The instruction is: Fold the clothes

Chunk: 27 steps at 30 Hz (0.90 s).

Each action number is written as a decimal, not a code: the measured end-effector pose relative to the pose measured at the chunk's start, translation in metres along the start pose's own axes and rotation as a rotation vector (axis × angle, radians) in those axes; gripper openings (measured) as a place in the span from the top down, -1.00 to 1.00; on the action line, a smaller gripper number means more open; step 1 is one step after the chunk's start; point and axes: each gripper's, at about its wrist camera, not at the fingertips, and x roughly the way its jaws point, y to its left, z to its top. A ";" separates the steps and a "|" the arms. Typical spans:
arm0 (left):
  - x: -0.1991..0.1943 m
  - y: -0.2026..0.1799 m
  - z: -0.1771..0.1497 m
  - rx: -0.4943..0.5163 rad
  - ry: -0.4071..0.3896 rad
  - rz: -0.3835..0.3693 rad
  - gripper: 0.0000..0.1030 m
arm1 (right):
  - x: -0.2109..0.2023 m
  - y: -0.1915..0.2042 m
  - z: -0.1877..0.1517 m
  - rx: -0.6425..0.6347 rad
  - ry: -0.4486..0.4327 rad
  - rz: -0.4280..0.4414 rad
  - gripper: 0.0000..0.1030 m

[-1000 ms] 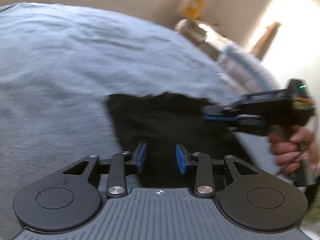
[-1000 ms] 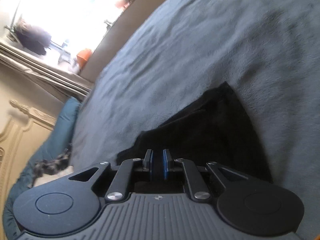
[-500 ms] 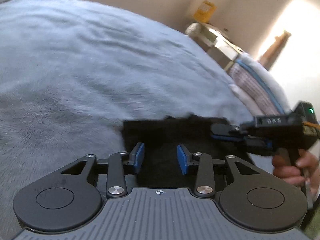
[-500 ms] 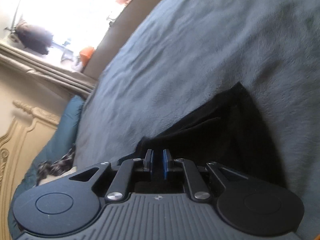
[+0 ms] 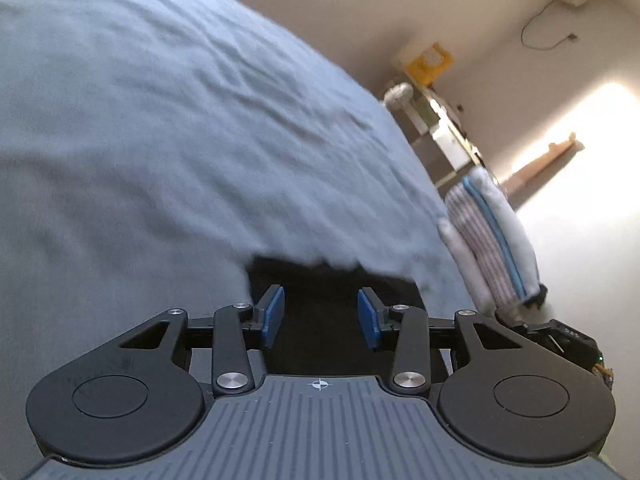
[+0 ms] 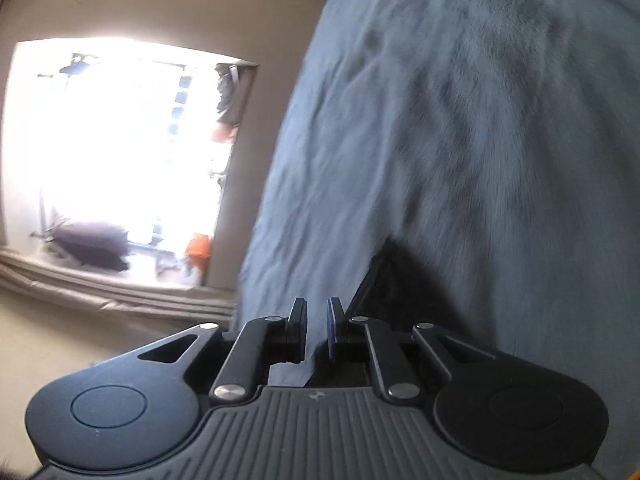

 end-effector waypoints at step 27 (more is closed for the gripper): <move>-0.035 -0.062 -0.162 0.366 0.197 0.127 0.22 | -0.083 -0.021 -0.067 -0.086 0.243 -0.349 0.77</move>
